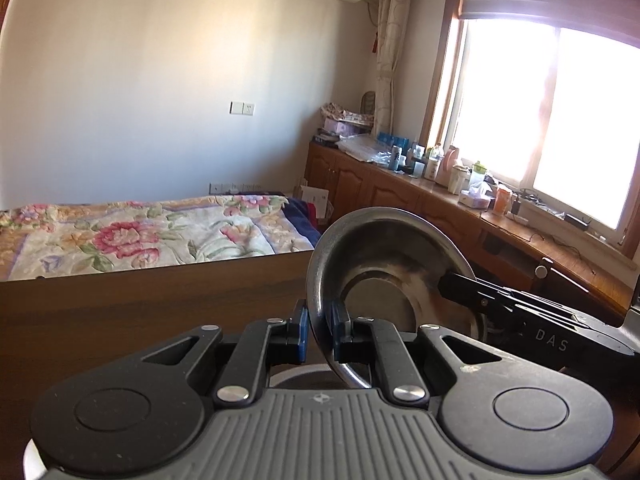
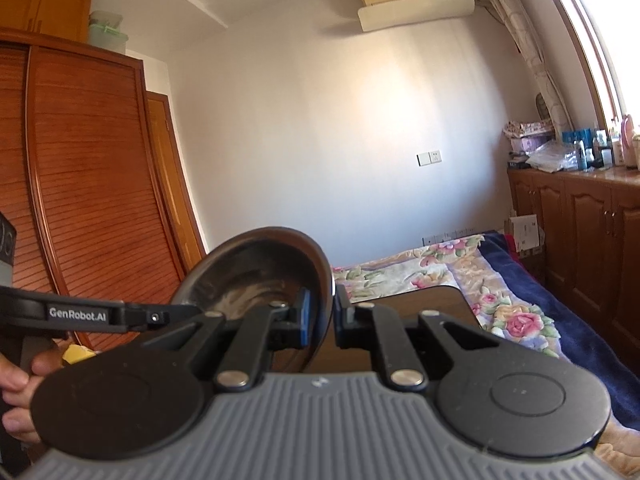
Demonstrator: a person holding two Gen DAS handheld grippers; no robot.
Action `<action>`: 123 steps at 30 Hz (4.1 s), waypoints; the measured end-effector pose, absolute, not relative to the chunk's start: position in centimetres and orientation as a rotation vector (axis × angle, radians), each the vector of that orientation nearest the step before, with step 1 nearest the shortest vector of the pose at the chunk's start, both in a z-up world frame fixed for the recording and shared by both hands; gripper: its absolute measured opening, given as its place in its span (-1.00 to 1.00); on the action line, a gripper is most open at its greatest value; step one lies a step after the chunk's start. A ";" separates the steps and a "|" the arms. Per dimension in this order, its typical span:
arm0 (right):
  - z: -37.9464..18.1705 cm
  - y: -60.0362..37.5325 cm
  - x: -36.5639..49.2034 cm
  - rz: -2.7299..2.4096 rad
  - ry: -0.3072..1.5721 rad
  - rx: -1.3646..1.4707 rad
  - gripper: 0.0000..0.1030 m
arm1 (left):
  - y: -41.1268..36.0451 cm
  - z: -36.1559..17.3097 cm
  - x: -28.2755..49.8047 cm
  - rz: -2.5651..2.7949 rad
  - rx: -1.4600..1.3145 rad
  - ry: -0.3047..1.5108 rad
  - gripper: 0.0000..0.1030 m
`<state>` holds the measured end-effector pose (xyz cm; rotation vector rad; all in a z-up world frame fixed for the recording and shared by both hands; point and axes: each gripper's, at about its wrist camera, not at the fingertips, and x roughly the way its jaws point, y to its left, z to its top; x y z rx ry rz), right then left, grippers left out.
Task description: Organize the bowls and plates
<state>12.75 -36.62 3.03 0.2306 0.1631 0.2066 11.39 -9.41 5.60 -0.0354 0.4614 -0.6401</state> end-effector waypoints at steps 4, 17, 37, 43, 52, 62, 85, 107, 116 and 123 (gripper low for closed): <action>2.5 -36.3 11.8 0.214 0.158 0.242 -0.74 | -8.8 5.4 9.8 -0.630 -0.035 0.449 -0.75; 1.7 -35.0 10.3 0.253 0.174 0.247 -0.74 | -7.3 2.7 7.7 -0.599 -0.046 0.495 -0.72; -1.0 -33.5 11.0 0.249 0.294 0.209 -0.74 | -7.1 -0.9 8.1 -0.551 -0.028 0.572 -0.71; -1.4 -32.9 11.2 0.236 0.325 0.164 -0.74 | -7.9 -1.5 7.8 -0.517 0.046 0.560 -0.70; -1.8 -32.3 11.6 0.217 0.345 0.133 -0.75 | -8.1 -2.5 8.2 -0.502 0.082 0.571 -0.66; -1.8 -31.4 12.0 0.202 0.370 0.065 -0.75 | -7.5 -2.3 8.0 -0.482 0.071 0.562 -0.65; -0.5 -31.0 10.8 0.189 0.310 0.045 -0.71 | -7.4 -1.5 6.7 -0.428 0.066 0.459 -0.37; -3.4 -32.5 10.3 0.139 0.249 0.110 1.00 | -8.3 -4.0 5.9 -0.391 0.057 0.415 0.89; -4.1 -32.7 10.5 0.143 0.262 0.152 0.99 | -8.1 -4.7 6.0 -0.401 0.037 0.438 0.80; -4.4 -32.3 10.6 0.174 0.272 0.159 0.33 | -8.0 -4.9 6.3 -0.409 0.010 0.462 0.08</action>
